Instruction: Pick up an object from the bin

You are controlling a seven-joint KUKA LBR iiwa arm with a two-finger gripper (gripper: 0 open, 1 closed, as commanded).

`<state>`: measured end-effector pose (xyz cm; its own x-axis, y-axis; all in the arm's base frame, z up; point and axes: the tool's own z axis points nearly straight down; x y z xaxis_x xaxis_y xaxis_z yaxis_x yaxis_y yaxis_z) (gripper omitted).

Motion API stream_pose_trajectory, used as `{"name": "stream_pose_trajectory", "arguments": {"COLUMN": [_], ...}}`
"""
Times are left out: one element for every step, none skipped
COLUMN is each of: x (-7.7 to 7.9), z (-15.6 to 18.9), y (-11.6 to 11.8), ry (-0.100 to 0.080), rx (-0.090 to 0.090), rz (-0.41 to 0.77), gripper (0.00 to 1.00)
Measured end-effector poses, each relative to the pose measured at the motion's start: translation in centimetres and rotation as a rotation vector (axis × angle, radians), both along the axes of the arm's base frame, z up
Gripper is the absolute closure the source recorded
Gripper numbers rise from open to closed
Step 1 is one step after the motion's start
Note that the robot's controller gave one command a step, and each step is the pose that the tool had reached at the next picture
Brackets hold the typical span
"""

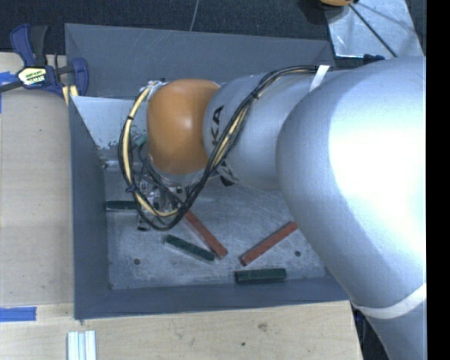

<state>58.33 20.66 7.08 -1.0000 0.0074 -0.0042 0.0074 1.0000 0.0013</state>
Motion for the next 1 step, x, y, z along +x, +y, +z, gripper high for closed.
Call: {"name": "stream_pose_trajectory", "arguments": {"x": [-0.33], "z": [5.16], "y": [0.08], "ry": [0.008], "rx": [-0.003], "rz": [0.013], "gripper": [1.00]}}
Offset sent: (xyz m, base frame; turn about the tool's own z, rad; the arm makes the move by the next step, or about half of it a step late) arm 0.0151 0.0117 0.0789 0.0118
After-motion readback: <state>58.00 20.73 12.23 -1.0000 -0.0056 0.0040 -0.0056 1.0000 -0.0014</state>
